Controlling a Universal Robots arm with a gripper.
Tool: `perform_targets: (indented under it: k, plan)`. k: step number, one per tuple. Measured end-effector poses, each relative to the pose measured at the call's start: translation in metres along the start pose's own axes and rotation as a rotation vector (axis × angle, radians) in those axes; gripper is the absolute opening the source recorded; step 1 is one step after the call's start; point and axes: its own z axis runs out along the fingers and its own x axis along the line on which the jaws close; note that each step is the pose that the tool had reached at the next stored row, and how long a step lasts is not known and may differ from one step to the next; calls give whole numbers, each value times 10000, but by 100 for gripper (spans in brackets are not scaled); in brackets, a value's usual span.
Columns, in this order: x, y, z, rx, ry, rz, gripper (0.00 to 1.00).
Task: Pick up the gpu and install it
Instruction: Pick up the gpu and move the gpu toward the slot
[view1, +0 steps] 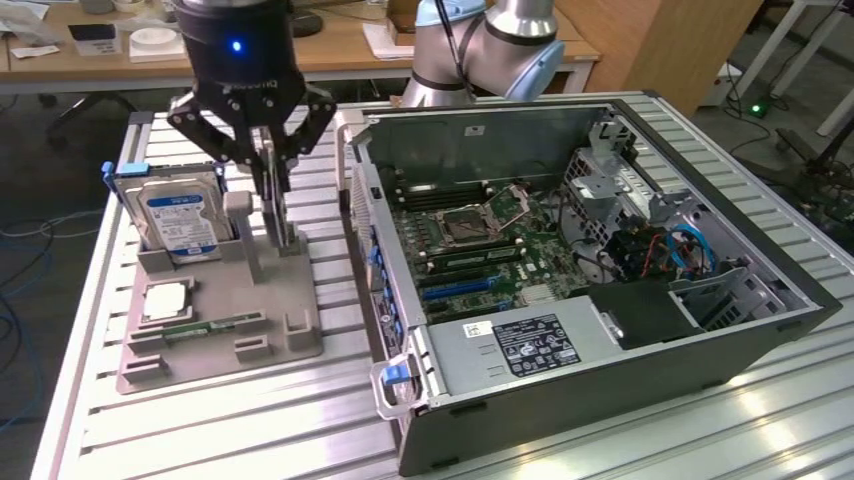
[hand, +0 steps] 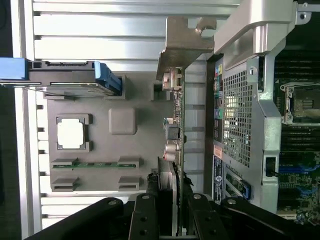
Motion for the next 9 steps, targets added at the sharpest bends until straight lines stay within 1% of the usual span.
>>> perform_targets:
  k: [6,9]
  plan:
    - [-6,2,-212,0,-1,0,27]
    - [-9,4,-334,-2,2,0,27]
